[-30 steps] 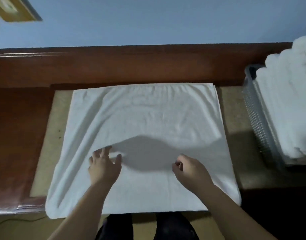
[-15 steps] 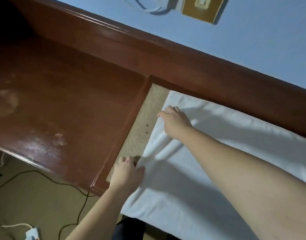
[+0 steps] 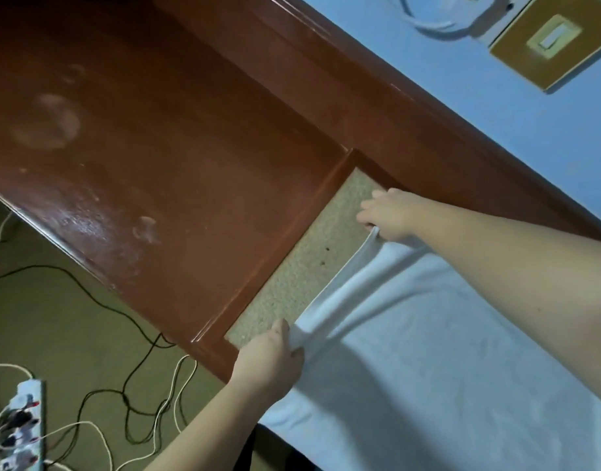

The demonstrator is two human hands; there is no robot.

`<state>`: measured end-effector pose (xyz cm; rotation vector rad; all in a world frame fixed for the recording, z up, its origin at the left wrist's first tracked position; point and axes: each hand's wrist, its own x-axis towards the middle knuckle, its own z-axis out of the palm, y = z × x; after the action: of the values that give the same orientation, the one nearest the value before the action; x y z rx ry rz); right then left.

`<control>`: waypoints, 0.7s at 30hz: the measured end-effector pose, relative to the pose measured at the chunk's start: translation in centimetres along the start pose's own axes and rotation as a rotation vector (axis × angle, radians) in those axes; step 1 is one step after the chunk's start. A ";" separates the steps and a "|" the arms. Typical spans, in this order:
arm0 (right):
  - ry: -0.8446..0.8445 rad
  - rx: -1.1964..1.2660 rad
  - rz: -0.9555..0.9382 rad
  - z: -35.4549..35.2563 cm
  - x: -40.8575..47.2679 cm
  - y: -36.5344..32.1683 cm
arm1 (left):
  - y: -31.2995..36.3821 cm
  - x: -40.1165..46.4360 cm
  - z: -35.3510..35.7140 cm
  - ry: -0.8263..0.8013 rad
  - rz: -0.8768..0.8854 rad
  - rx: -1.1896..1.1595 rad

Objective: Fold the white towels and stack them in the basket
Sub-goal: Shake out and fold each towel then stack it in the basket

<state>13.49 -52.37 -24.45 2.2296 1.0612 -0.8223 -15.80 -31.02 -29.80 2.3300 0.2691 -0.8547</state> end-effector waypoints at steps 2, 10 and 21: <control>0.010 0.014 0.077 -0.6 0.1 0.5 | -1.1 0.0 -0.3 -0.016 -0.002 0.019; 0.011 -0.191 0.159 -0.4 -0.1 1.7 | -5.2 -2.1 -1.8 0.052 -0.018 0.076; 0.542 0.193 0.556 3.1 -2.0 0.2 | -8.3 -5.3 -1.3 0.079 -0.006 0.296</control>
<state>11.78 -55.55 -25.09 2.7989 0.5193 -0.0793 -22.43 -23.64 -29.72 2.6429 0.1926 -0.8544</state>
